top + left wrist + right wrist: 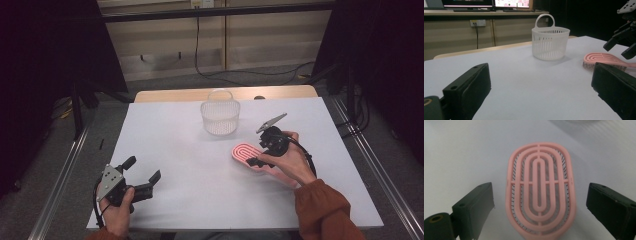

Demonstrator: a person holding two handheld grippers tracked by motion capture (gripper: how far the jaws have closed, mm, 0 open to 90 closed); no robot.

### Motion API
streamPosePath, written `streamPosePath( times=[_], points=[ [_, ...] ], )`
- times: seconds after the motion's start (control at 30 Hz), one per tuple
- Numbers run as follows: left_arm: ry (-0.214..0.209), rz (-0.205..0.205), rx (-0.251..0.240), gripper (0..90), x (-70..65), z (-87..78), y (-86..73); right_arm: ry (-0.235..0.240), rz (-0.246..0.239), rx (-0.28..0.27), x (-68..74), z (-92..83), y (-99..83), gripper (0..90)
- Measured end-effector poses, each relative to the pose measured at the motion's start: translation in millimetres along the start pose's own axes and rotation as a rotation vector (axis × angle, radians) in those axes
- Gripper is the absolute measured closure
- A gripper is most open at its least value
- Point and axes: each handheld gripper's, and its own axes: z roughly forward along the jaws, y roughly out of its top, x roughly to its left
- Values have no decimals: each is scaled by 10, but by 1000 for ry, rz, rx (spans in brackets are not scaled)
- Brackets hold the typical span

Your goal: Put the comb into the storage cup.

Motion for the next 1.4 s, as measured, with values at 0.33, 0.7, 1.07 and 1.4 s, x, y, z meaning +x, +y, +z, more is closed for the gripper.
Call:
streamPosePath(
  times=[0.33, 0.7, 1.07, 1.4],
  points=[
    [1, -4, -4, 23, 0, 1, 0, -21, -24, 106, 7, 148, 59, 62],
    [1, -2, -1, 23, 4, 1, 0, -27, -43, 186, 5, 250, 94, 77],
    [0, -5, -1, 23, 5, 0, 0, -41, -76, 226, 27, 331, 122, 116],
    [-3, 0, 4, 23, 10, -2, 0, -32, -89, 268, 45, 409, 123, 182]
  ],
)
